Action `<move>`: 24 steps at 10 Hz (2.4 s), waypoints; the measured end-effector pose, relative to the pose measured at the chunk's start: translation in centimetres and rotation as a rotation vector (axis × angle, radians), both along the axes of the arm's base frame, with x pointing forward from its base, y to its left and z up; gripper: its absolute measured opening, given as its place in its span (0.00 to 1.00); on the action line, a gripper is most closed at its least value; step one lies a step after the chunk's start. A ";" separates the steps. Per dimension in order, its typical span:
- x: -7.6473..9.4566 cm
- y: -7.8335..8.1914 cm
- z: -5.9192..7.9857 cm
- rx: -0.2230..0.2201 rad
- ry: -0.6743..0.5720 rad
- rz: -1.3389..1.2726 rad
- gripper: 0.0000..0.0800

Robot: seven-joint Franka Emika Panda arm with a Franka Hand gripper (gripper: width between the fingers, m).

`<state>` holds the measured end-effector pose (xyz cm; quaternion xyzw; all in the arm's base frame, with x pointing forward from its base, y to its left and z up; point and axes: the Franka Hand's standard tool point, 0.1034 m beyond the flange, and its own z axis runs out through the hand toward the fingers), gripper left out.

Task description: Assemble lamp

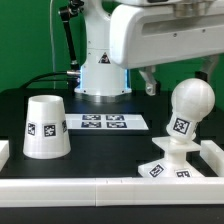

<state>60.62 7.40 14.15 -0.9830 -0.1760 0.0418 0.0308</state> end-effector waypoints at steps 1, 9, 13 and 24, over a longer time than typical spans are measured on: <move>0.0 -0.2 -0.4 0.001 0.002 0.004 0.87; 0.2 0.1 -1.6 0.004 -0.005 0.008 0.87; 0.2 -0.6 -1.7 0.010 -0.006 0.053 0.75; 0.4 -1.4 -1.8 0.048 -0.072 -0.080 0.72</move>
Offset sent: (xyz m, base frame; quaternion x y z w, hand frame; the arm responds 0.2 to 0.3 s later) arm 0.0000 0.0000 0.0000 0.0000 0.0000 0.0000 1.0000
